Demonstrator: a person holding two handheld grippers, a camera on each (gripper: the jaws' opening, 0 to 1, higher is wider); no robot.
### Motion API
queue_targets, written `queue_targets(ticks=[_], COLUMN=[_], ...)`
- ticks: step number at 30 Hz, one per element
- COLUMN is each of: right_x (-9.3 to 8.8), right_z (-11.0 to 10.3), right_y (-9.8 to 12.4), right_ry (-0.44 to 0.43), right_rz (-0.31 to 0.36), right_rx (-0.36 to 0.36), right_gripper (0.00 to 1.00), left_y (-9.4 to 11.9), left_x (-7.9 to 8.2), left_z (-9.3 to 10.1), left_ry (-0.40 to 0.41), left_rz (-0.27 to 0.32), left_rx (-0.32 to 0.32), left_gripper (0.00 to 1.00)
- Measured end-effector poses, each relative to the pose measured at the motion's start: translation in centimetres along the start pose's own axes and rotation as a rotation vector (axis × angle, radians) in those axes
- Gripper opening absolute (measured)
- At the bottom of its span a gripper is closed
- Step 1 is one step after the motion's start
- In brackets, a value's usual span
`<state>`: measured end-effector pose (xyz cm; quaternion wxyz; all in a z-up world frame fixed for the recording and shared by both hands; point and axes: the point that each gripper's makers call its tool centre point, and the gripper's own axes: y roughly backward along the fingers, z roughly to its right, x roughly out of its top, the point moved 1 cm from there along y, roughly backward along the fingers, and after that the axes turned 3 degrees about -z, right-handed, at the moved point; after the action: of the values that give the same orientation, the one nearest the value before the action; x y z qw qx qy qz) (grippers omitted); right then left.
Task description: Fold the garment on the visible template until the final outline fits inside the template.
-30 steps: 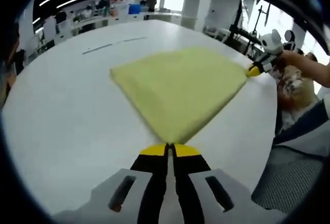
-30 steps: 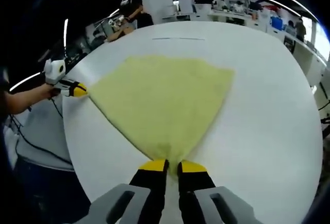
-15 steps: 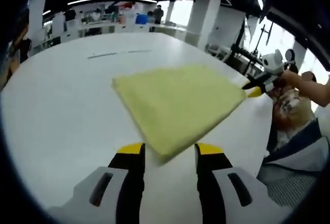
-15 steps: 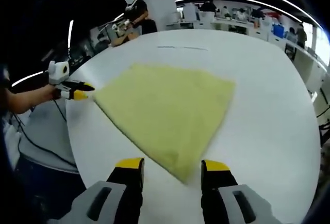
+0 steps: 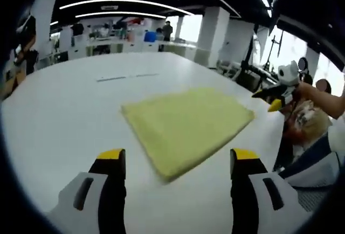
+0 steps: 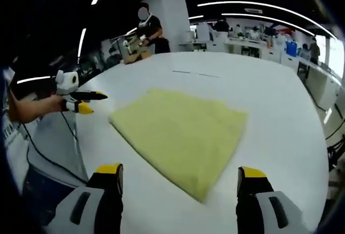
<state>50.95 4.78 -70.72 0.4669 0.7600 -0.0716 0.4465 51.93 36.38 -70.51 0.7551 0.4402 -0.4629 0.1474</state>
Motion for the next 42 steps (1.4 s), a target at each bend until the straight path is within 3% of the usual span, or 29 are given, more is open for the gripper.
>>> queue_targets(ticks=[7,10,13,18,22,28,42], right_x=[0.4,0.9,0.7,1.1,1.3,1.5,0.6], right_z=[-1.3,-1.8,-1.9,-2.7,-2.7,-3.0,-3.0], right_y=[1.5,2.2,2.6,3.5,4.0,4.2,4.0], right_ry=[0.027,0.063,0.085,0.079,0.091,0.092,0.09], right_rz=[0.023,0.062,0.06,0.101,0.122,0.135,0.106], right_rx=[-0.003,-0.004,-0.029,-0.027,-0.043,-0.045,-0.063], right_gripper=[0.98,0.99,0.99,0.99,0.99,0.99,0.96], left_y=[1.5,2.1,2.6,3.2,3.4,3.9,4.4], left_x=[1.0,1.4,1.6,1.2,0.7,0.8,-0.8], left_z=[0.6,0.7,0.5,0.4,0.3,0.2,0.5], left_ry=[-0.039,-0.044,-0.029,-0.01,-0.059,-0.019,-0.045], left_rz=[0.02,0.035,0.057,0.06,0.027,0.069,0.018], left_rx=[0.031,0.034,0.038,0.038,0.054,0.067,0.079], left_gripper=[0.9,0.95,0.99,0.99,0.99,0.99,0.98])
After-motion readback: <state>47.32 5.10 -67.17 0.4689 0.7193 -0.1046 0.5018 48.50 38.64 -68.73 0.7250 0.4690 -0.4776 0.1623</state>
